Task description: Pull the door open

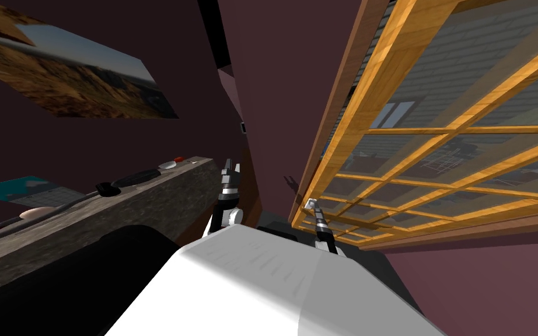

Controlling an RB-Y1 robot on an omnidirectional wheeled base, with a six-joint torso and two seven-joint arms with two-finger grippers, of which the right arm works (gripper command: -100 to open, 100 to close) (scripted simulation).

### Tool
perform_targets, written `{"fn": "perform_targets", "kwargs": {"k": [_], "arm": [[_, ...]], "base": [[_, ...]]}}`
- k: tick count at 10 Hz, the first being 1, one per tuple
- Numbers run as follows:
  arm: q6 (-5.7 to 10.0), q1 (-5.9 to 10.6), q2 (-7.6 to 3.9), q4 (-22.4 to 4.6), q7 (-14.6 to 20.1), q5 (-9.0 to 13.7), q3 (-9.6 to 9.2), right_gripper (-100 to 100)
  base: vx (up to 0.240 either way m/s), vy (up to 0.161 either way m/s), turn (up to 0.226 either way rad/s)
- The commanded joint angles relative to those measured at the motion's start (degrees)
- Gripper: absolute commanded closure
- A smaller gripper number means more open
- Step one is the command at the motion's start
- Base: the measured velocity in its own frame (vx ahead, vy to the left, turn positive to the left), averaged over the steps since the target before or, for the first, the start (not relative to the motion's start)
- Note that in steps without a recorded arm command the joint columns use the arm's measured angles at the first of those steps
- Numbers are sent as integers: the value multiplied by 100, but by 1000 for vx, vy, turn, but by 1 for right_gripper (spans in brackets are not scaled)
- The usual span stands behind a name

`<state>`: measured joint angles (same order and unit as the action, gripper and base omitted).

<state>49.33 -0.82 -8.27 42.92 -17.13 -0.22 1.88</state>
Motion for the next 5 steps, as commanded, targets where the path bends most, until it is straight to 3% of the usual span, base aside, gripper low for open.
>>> {"fn": "perform_targets", "kwargs": {"k": [1, 5], "arm": [[-57, -45, 112, 5, 286, 75, -132, 100], [-47, -48, 62, -17, 804, 259, -129, 100]], "base": [[-36, -6, 110], [-31, -3, 67]]}}
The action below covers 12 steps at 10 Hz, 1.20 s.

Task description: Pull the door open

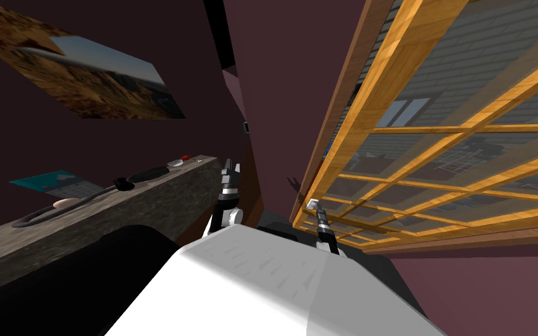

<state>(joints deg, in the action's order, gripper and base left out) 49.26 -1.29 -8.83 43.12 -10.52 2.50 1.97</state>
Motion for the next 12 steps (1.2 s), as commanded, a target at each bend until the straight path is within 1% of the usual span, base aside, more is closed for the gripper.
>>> {"fn": "perform_targets", "kwargs": {"k": [1, 2, 3, 4, 5, 7, 8, 9, 10, 11, 12], "arm": [[-40, -2, 118, -37, 170, -12, -139, 100], [-35, -3, 93, -48, 394, 83, -137, 100], [-35, -3, 93, -48, 409, 83, -137, 100], [-29, -5, 67, -60, 625, 177, -136, 100], [-29, -5, 67, -60, 648, 177, -136, 100], [-19, -8, 17, -82, 1039, 366, -133, 100], [-19, -8, 17, -82, 1126, 366, -133, 100], [-14, -10, -8, -94, 1338, 461, -132, 100], [-14, -10, -8, -94, 1365, 461, -132, 100], [-9, -11, -33, -105, 1604, 555, -130, 100], [-3, -13, -58, -117, 1751, 649, -129, 100]], "base": [[-25, -5, 51], [-27, -8, 68], [-20, -9, 34], [-12, 1, 91], [-27, 1, 69], [-49, -9, 125], [-38, -14, 26], [-38, 4, 80], [-22, 7, 40], [-29, 0, 69], [-48, -16, 124]]}}
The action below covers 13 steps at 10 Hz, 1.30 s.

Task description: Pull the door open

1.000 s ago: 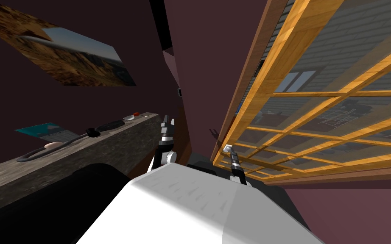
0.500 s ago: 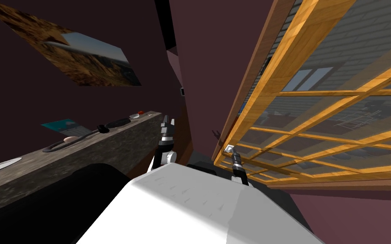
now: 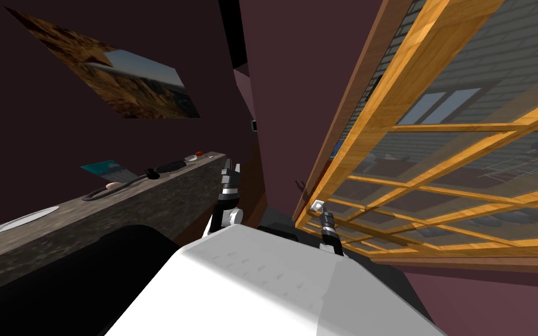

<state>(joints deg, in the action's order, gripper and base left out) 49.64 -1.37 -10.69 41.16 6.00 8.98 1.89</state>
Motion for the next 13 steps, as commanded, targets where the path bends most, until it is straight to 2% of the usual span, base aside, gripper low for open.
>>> {"fn": "perform_targets", "kwargs": {"k": [1, 2, 3, 4, 5, 6, 8, 12, 13], "arm": [[-42, -5, 129, 80, 190, 1, -121, 100], [-36, -6, 104, 69, 405, 95, -120, 100], [-36, -6, 104, 69, 429, 95, -120, 100], [-31, -8, 79, 57, 668, 190, -118, 100], [-31, -8, 79, 57, 668, 190, -118, 100], [-189, -179, -8, 318, 758, 311, -32, -100], [-181, -190, -9, 339, 972, 419, -69, -100], [-158, -223, -14, 404, 1608, 743, -183, -100], [-158, -223, -14, 404, 1658, 743, -183, -100]], "base": [[-29, -5, 56], [-35, -8, 72], [-28, -6, 57], [-31, -2, 55], [-29, -7, 72], [-25, -24, 19], [-32, -1, 53], [-47, 36, 86], [-36, -5, 20]]}}
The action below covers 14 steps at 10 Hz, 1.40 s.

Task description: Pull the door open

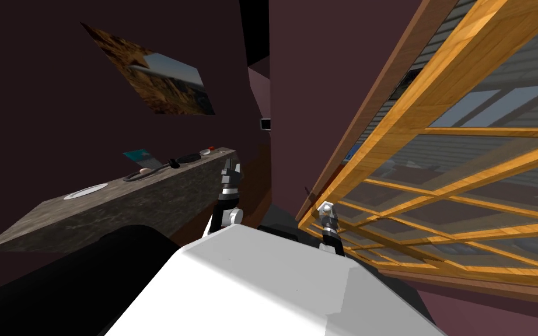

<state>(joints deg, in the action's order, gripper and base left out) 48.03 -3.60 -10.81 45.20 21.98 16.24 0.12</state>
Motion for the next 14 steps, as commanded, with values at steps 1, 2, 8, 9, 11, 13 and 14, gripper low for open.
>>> {"fn": "perform_targets", "kwargs": {"k": [1, 2, 8, 9, 11, 13, 14], "arm": [[10, -11, -4, 19, 282, 119, -41, -100], [17, -21, -5, 39, 433, 221, -77, -100], [41, -56, -9, 106, 1210, 565, -199, -100], [49, -68, -11, 129, 1441, 684, -241, -100], [58, -81, -13, 153, 1686, 807, -285, -100], [66, -93, -14, 177, 1924, 930, -329, -100], [74, -106, -16, 200, 2153, 1053, -373, -100]], "base": [[-42, -2, 59], [-67, -1, 95], [-47, 0, 52], [-40, -4, 65], [-57, -13, 75], [-54, -9, 39], [-44, -10, 79]]}}
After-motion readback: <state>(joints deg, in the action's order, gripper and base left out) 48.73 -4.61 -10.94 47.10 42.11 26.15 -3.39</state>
